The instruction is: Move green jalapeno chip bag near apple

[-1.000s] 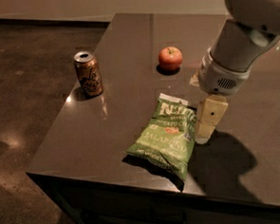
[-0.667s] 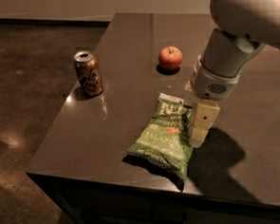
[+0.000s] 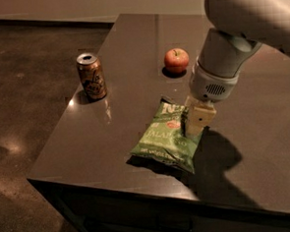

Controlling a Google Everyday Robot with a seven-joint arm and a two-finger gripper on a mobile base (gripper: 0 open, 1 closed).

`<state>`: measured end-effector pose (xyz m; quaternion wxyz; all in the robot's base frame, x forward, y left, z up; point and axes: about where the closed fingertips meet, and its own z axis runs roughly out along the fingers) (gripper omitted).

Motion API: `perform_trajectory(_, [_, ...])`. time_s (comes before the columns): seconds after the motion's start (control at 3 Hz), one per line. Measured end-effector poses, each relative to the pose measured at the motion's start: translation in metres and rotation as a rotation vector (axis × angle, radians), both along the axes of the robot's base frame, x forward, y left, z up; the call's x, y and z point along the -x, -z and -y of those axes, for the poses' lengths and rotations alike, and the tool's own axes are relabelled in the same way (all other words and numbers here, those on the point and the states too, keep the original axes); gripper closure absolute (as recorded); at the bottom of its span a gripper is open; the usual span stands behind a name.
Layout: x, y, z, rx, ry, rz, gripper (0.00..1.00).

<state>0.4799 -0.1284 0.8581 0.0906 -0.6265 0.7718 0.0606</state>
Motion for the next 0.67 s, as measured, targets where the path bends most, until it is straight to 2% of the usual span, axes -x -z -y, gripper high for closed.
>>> perform_trajectory(0.67, [-0.025,-0.042,0.007,0.013,0.050,0.054,0.87])
